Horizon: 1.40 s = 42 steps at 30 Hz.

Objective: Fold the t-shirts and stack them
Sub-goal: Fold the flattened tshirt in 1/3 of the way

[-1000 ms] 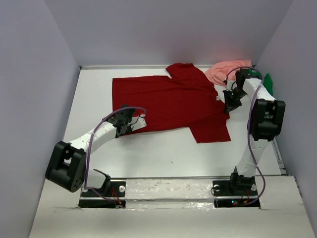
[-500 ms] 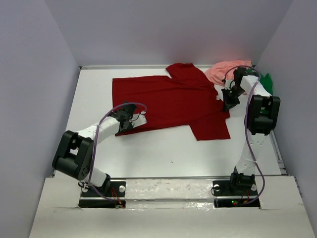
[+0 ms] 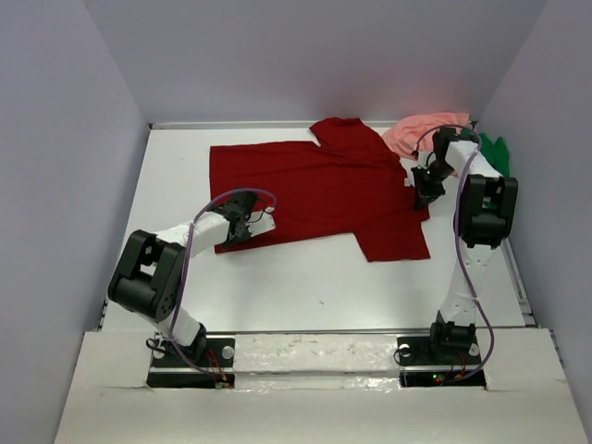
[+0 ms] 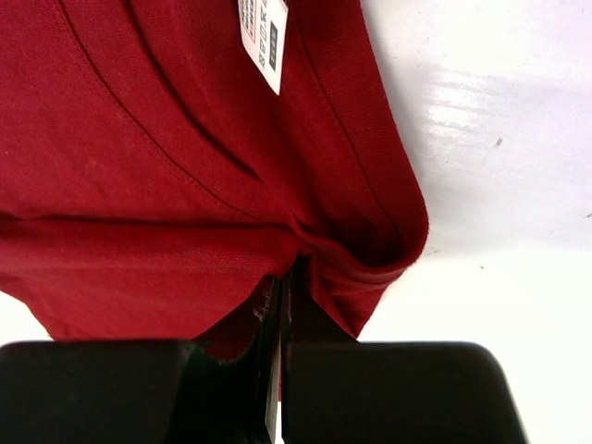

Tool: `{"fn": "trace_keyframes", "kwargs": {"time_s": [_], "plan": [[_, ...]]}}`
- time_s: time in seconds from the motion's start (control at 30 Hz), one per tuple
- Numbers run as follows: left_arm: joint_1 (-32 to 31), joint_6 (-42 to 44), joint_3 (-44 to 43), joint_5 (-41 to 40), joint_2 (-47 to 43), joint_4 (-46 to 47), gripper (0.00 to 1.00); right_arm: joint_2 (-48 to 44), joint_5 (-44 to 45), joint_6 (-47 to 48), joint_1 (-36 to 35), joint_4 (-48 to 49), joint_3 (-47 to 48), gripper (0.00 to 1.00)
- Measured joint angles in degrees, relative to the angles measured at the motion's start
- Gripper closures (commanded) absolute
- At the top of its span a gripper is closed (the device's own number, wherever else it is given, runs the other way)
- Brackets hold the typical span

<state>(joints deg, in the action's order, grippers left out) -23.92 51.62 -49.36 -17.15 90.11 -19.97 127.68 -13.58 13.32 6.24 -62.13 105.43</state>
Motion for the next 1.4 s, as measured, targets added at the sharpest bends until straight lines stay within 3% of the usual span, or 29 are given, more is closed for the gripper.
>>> {"fn": "trace_keyframes", "kwargs": {"time_s": [1.4], "plan": [[1.4, -0.1, -0.3, -6.0, 5.0, 1.6, 1.0, 1.7, 5.9, -0.2, -1.6, 0.0, 2.2, 1.0]]}}
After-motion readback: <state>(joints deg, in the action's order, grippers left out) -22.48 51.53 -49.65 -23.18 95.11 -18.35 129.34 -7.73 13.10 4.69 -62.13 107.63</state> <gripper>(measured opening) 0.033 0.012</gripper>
